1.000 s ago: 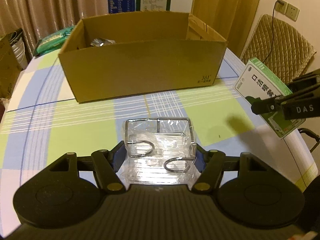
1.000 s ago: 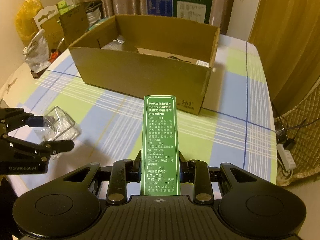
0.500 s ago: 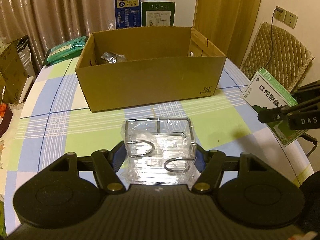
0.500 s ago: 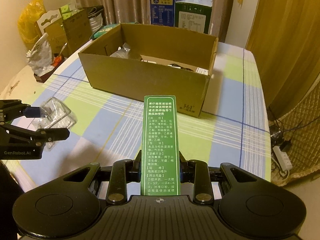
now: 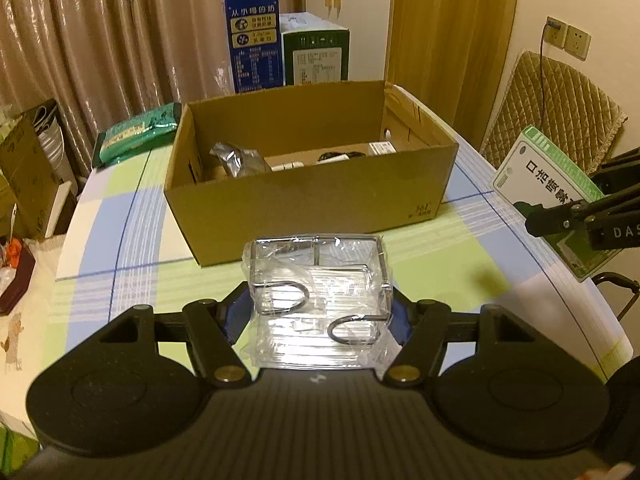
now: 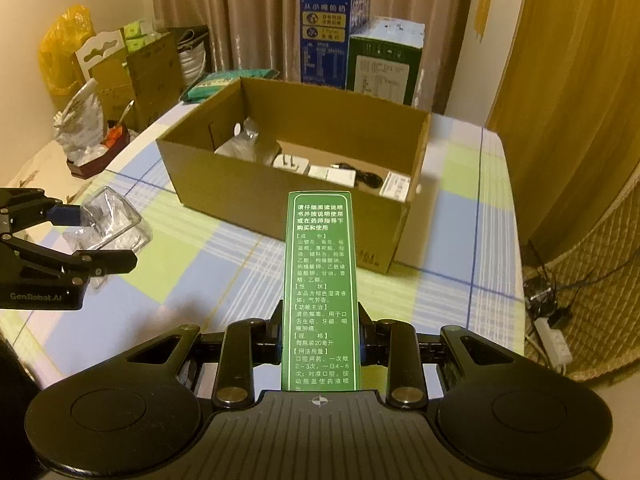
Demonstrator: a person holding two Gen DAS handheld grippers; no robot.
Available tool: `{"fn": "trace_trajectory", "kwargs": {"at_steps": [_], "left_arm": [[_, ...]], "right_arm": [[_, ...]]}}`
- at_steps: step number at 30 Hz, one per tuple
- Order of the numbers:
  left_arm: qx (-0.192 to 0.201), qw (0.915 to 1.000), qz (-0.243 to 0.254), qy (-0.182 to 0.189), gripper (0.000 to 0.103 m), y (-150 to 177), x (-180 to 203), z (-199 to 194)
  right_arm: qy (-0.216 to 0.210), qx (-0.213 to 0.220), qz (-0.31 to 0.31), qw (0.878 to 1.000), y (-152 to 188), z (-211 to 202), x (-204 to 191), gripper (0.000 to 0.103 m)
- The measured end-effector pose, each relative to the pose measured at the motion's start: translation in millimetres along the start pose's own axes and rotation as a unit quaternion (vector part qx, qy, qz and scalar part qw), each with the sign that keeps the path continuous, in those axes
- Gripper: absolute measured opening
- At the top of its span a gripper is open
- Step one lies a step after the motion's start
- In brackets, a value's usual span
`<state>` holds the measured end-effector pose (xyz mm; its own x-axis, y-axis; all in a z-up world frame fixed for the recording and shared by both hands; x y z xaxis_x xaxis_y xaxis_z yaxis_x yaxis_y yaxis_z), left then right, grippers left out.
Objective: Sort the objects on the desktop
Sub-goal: 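Lift and carry clear packet and green box over the cardboard box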
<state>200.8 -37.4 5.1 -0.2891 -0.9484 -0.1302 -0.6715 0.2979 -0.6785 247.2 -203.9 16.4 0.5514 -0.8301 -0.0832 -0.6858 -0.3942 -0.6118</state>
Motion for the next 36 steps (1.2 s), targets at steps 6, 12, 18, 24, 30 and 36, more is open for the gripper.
{"fn": "trace_trajectory", "kwargs": {"at_steps": [6, 12, 18, 24, 30, 36], "left_arm": [[0.005, 1.0000, 0.007, 0.000, 0.063, -16.1, -8.0, 0.6], [0.007, 0.9999, 0.009, 0.001, 0.063, -32.6, -17.3, 4.4], [0.006, 0.9999, 0.008, 0.003, 0.063, -47.7, -27.5, 11.7], [0.004, 1.0000, 0.003, 0.006, 0.063, -61.4, -38.7, 21.7], [0.002, 1.0000, 0.002, 0.004, 0.063, -76.3, -50.2, 33.8], [0.003, 1.0000, 0.007, 0.003, 0.063, -92.8, -59.0, 47.3]], "right_arm": [[0.002, 0.005, -0.011, 1.000, -15.9, 2.4, -3.7, 0.028], [0.001, 0.007, -0.022, 1.000, -29.3, 6.9, -7.2, 0.028], [0.002, 0.008, -0.029, 1.000, -41.2, 13.4, -6.0, 0.028], [0.005, 0.006, -0.030, 1.000, -53.2, 20.4, -2.7, 0.028], [0.005, 0.008, -0.029, 1.000, -72.1, 30.1, 2.0, 0.028], [0.004, 0.009, -0.030, 1.000, -89.3, 41.7, 6.0, 0.028]]}}
Point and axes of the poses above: each gripper's, at about its wrist camera, not at the fingertips, and z roughly the way its jaws point, x to its right, y to its underside, the point moved 4 cm from there along z, roughly the way its jaws point, and after that the axes turned 9 degrees about z, right-handed, at the moved point
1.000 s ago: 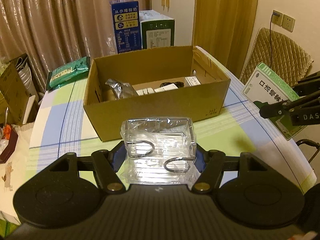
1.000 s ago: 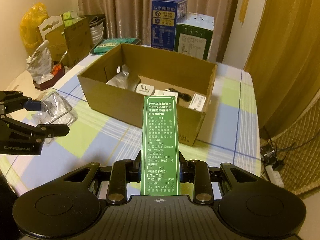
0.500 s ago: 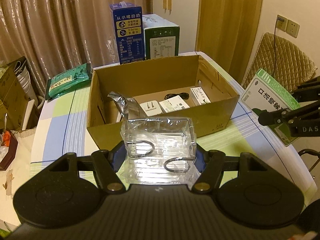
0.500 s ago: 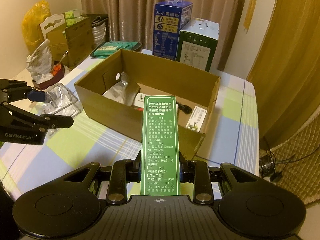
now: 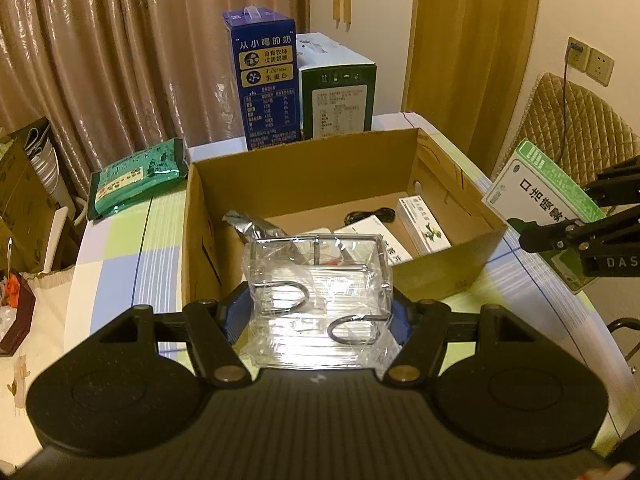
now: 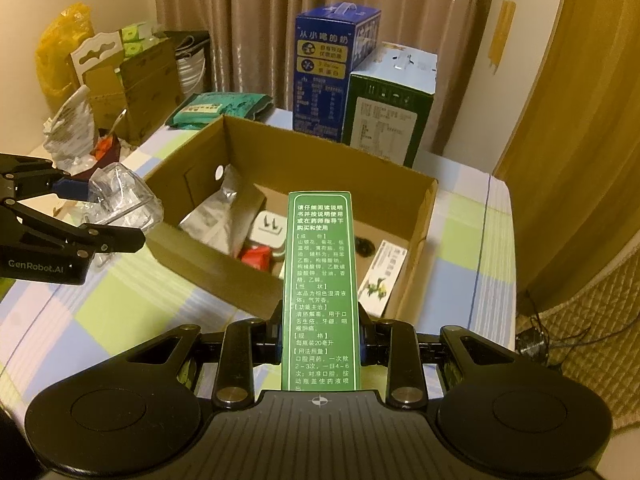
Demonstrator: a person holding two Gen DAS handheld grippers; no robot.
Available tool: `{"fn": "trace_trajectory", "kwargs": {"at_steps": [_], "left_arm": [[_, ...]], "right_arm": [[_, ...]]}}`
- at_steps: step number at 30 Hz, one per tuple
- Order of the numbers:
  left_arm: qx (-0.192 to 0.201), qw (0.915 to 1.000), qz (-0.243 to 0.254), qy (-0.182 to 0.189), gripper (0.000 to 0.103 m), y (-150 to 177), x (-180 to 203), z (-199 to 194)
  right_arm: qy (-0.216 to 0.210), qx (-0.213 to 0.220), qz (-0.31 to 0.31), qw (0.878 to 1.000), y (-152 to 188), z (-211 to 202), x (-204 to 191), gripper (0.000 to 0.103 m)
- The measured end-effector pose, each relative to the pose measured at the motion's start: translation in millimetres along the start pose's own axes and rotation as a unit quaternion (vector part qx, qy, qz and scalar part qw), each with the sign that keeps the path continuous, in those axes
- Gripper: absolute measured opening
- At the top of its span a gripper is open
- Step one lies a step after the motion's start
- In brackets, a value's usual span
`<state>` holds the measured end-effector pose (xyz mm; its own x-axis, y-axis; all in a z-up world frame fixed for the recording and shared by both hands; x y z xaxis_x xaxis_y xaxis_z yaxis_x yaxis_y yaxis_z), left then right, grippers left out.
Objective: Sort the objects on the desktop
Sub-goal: 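Lift and carry clear packet and green box over the cardboard box, then lower both items into the box and open both tools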
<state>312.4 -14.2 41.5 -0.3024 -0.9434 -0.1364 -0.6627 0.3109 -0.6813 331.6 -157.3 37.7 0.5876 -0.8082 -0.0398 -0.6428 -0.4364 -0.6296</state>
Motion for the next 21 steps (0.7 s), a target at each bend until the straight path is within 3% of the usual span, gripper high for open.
{"fn": "trace_trajectory", "kwargs": {"at_steps": [21], "left_arm": [[-0.009, 0.9998, -0.010, 0.015, 0.063, -36.0, -19.7, 64.7]], "right_arm": [[-0.017, -0.006, 0.029, 0.999, -45.9, 54.2, 19.5, 0.028]]}}
Point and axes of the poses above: each gripper's, at about its wrist camera, not at the fingertips, and z roughly the way its jaws point, x to its right, y to its underside, the point moved 4 cm from there along z, roughly the way its jaws point, and after that the axes turned 9 degrees about z, right-handed, at the moved point
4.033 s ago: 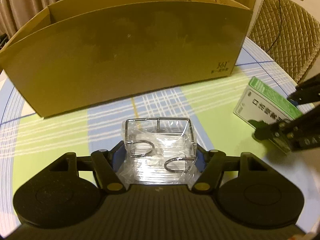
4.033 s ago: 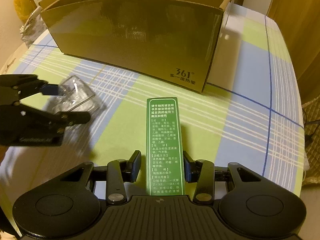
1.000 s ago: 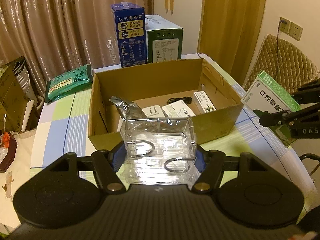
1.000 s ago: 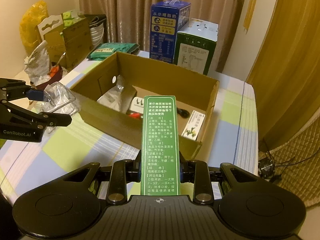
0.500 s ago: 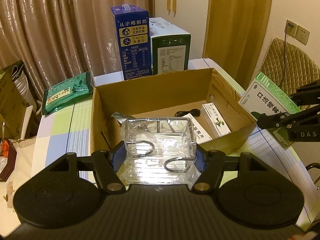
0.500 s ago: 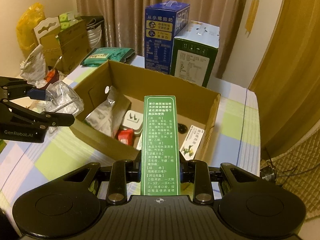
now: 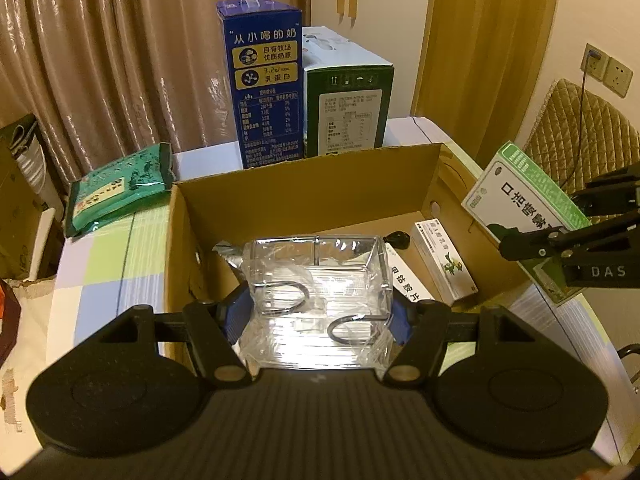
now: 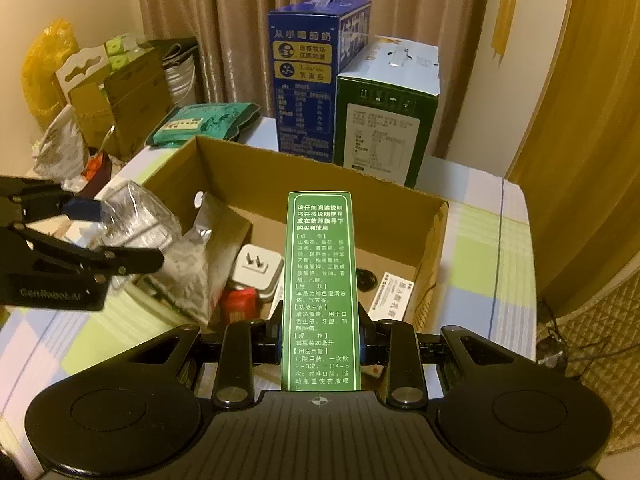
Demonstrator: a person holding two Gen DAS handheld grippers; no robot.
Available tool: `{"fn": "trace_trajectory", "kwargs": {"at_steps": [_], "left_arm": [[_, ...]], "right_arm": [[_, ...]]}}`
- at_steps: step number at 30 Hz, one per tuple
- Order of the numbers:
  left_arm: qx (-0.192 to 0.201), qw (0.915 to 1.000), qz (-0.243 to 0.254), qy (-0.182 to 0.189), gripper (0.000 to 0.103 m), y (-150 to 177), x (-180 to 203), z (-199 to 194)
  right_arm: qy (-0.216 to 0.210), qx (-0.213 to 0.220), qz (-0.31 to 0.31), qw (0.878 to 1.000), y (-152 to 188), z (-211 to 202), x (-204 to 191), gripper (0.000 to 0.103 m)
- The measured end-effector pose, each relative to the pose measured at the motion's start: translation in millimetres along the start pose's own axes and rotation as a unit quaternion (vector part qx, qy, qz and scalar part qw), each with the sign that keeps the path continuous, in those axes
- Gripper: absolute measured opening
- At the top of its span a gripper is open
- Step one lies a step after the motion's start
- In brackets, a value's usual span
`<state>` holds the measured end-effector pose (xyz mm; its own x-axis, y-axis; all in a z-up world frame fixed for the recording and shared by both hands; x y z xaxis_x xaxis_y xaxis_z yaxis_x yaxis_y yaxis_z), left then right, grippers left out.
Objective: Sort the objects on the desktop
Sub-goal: 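Lower both items into the box and open both tools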
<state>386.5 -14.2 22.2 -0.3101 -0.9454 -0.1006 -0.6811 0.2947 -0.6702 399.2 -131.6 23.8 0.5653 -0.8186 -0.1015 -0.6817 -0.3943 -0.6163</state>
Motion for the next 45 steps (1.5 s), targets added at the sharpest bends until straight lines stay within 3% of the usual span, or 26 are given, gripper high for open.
{"fn": "trace_trajectory", "kwargs": {"at_steps": [14, 18, 45], "left_arm": [[-0.001, 0.9996, -0.020, 0.021, 0.064, -12.8, -4.2, 44.8], [-0.005, 0.9993, -0.024, 0.027, 0.072, -15.4, -5.2, 55.6], [0.004, 0.9998, -0.014, 0.017, 0.072, -4.5, -15.2, 49.0]], "right_arm": [[0.002, -0.013, 0.009, 1.000, -11.8, 37.7, 9.0, 0.028], [0.003, -0.013, 0.013, 1.000, -14.7, 44.1, 11.8, 0.028], [0.005, -0.009, 0.015, 1.000, -19.3, 50.6, 4.1, 0.028]]}}
Point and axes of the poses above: each gripper's, at about its wrist camera, not at the fingertips, and z roughly the way its jaws point, x to its right, y to its underside, the point moved 4 cm from there along z, roughly the way its jaws point, and after that the axes turned 9 degrees about z, right-handed, at the moved point
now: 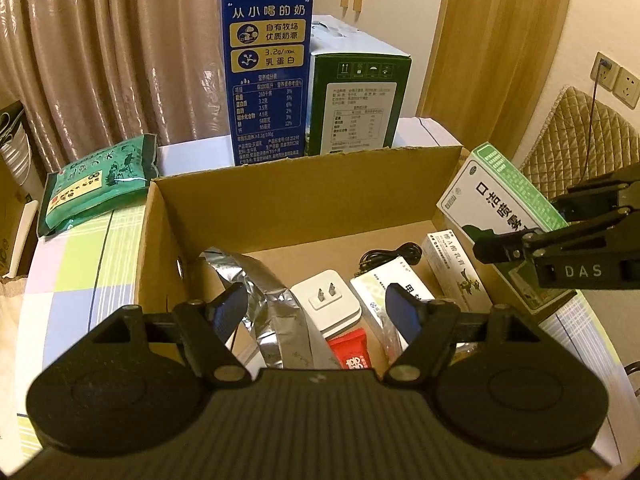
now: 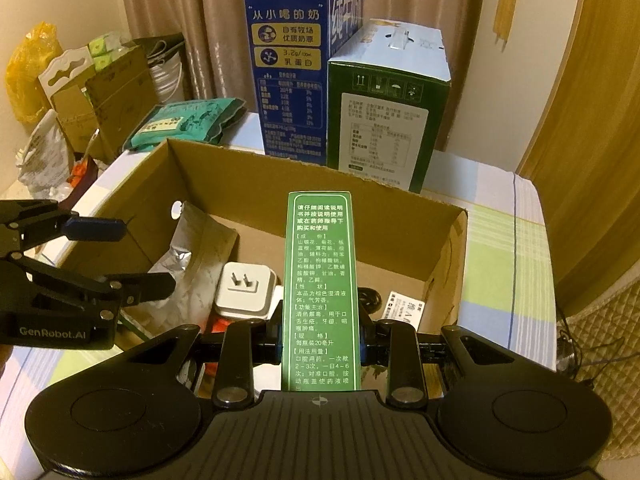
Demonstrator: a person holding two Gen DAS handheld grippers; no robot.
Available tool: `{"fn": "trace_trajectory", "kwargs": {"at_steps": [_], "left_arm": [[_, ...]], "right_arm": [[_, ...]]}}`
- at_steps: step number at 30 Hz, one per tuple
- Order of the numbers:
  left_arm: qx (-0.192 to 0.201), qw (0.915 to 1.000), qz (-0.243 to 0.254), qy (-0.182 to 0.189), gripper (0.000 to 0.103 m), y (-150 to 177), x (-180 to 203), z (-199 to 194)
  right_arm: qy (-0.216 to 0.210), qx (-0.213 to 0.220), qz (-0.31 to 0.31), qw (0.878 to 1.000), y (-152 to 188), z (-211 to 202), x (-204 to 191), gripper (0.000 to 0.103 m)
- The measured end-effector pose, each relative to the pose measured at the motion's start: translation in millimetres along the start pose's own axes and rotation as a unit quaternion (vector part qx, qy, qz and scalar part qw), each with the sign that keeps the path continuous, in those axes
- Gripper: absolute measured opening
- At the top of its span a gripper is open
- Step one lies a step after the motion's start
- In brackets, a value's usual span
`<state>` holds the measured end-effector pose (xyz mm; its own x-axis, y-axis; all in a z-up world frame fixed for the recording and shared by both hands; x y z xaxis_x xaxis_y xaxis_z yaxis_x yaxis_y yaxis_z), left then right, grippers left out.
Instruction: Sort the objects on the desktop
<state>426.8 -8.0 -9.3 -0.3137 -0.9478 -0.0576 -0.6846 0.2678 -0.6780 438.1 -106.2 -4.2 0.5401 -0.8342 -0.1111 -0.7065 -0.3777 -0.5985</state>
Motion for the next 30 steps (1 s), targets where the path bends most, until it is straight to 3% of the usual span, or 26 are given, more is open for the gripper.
{"fn": "trace_trajectory", "kwargs": {"at_steps": [9, 11, 12, 13, 20, 27, 30], "left_arm": [[-0.001, 1.0000, -0.004, -0.002, 0.072, 3.7, -5.7, -0.7], [0.000, 1.0000, -0.007, -0.003, 0.074, 4.9, -7.4, -1.4], [0.000, 1.0000, -0.008, -0.004, 0.075, 5.3, -8.0, -2.0], [0.001, 1.0000, -0.009, -0.004, 0.076, 6.0, -8.7, -2.6], [0.007, 0.9998, -0.007, -0.018, 0.084, 13.2, -12.0, -12.1], [0.033, 0.9987, -0.008, -0.037, 0.100, 22.6, -5.0, -44.1], [0.041, 0.9984, -0.013, -0.037, 0.102, 27.9, 1.2, -61.2]], "right_arm": [[0.001, 0.008, 0.006, 1.000, -5.7, 3.0, -1.0, 0.028], [-0.003, 0.024, 0.024, 0.999, -9.8, 0.7, 2.5, 0.036], [-0.006, 0.029, 0.038, 0.999, -11.8, -0.7, 5.8, 0.051], [-0.008, 0.034, 0.046, 0.998, -14.1, -2.0, 8.4, 0.057], [-0.003, 0.046, 0.073, 0.996, -9.1, -14.0, 25.3, 0.061], [0.006, 0.051, 0.081, 0.995, 17.0, -41.0, 25.4, 0.085], [0.005, 0.047, 0.076, 0.996, 30.1, -57.6, 17.5, 0.095]]}}
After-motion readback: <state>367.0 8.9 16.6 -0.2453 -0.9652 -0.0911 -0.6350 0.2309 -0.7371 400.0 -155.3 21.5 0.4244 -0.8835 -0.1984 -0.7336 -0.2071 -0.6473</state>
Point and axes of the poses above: each gripper's, at about its wrist camera, not at the fingertips, and z roughly the way its jaws point, x to its right, y to its underside, the point moved 4 cm from there along z, roughly the way its jaws point, and after that the axes turned 9 degrees about z, right-handed, at the moved point
